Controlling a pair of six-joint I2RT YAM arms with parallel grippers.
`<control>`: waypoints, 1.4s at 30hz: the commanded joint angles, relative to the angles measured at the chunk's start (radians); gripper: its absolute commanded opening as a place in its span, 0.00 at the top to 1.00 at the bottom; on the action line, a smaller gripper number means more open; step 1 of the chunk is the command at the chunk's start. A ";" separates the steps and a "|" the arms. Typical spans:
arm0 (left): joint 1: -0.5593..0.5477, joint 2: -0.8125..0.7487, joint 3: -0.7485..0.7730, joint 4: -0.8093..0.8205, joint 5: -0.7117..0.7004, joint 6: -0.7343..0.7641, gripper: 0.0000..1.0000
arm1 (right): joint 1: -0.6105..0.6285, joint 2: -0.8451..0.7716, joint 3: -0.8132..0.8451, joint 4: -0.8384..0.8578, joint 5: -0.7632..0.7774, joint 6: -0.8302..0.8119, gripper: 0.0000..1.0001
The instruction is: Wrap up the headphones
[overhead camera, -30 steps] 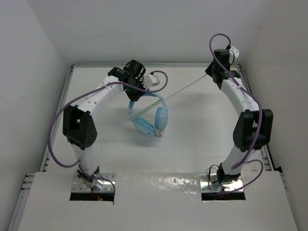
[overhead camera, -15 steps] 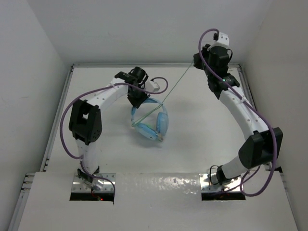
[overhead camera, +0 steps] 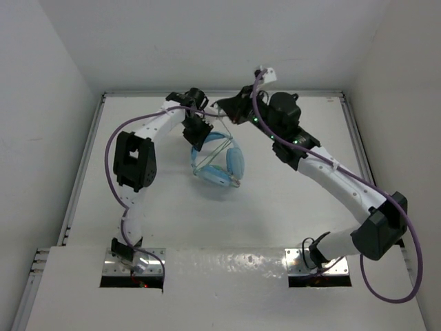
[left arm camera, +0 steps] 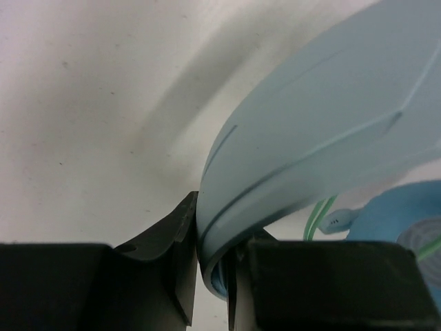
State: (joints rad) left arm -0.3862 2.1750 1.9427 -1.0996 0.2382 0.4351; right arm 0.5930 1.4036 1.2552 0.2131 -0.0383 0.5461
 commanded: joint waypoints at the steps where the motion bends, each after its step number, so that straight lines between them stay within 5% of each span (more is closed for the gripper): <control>1: 0.044 0.041 0.102 -0.069 0.088 -0.068 1.00 | 0.103 0.007 0.019 0.207 -0.196 0.017 1.00; 10: 0.072 0.103 0.222 -0.097 0.150 -0.101 1.00 | 0.229 0.136 0.062 0.201 -0.330 -0.029 1.00; 16: 0.087 0.115 0.289 -0.094 0.133 -0.154 1.00 | 0.306 0.320 0.167 -0.006 -0.325 -0.282 1.00; 21: 0.105 0.091 0.295 -0.086 0.116 -0.197 1.00 | 0.317 0.405 0.090 -0.040 -0.296 -0.371 1.00; 33: 0.118 0.019 0.254 -0.074 0.115 -0.242 1.00 | 0.384 0.532 0.092 -0.084 0.052 -0.506 0.97; 42: 0.119 0.003 0.246 -0.083 0.121 -0.213 1.00 | 0.401 0.558 0.087 -0.106 0.170 -0.574 0.62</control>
State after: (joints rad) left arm -0.2729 2.2772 2.1765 -1.1988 0.2836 0.2367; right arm 0.9855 1.9717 1.3216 0.1059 0.1009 0.0006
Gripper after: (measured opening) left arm 0.147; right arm 0.369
